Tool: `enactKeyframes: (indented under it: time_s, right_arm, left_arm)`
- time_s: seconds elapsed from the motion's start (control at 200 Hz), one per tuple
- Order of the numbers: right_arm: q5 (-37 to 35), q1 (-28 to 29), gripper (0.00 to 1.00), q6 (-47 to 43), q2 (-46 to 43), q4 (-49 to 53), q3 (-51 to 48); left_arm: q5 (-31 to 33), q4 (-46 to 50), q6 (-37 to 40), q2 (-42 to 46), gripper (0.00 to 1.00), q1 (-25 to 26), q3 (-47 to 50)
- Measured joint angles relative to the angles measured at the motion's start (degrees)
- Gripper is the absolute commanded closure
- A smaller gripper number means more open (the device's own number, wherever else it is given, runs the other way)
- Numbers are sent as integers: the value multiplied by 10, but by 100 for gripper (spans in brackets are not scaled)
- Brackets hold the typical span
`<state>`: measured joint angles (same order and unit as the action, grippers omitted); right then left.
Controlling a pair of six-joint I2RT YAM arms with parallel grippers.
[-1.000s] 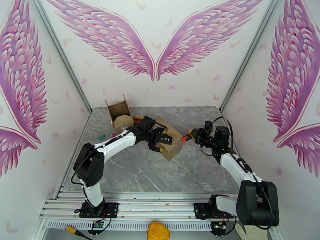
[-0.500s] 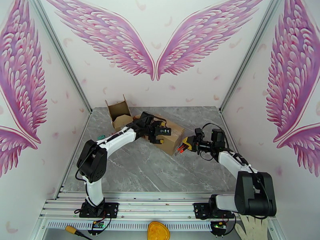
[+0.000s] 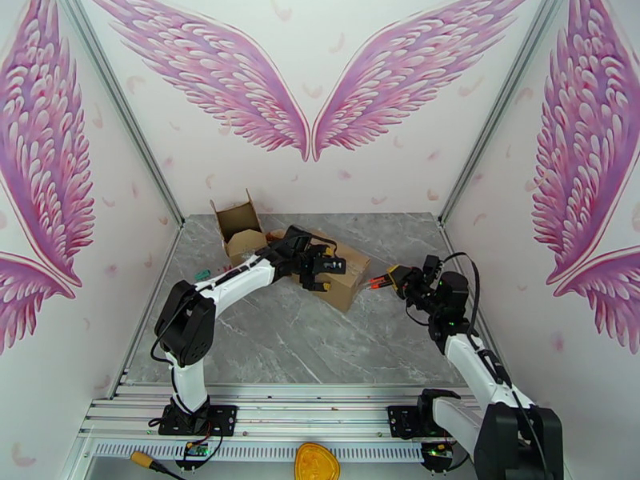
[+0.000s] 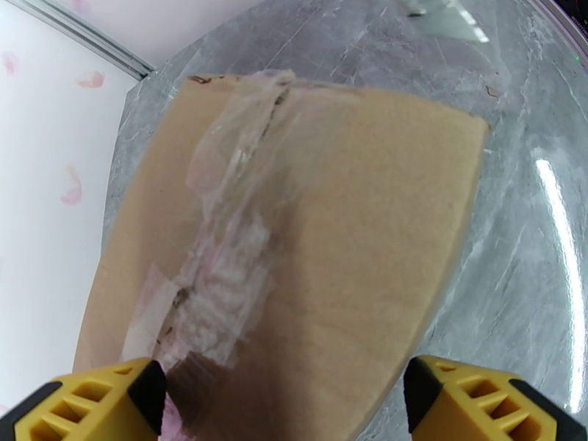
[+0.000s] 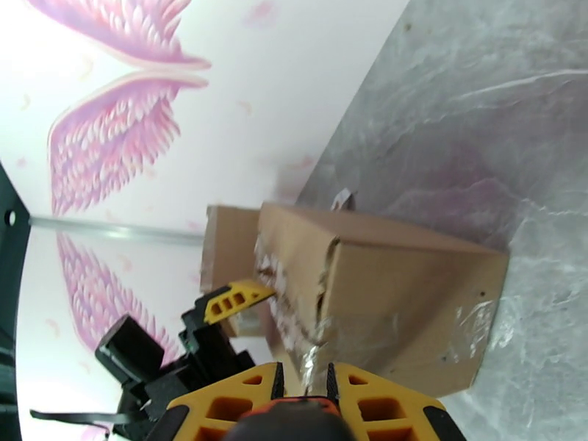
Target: Unpack the express box
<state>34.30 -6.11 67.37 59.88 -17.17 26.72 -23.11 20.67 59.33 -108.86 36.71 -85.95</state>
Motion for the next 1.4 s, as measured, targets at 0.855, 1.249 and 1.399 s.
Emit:
enactKeyframes:
  time_s: [0.855,1.249,1.399]
  right_arm:
    - [-167,54,100,45,42,-124,-20]
    - [-205,75,100,55,57,-163,-19]
    - [-216,78,100,57,53,-160,-19]
  left_arm:
    - [2,-6,-15,1,11,9,4]
    - [4,-9,-19,1,11,10,5]
    - [4,-9,-19,1,11,10,5]
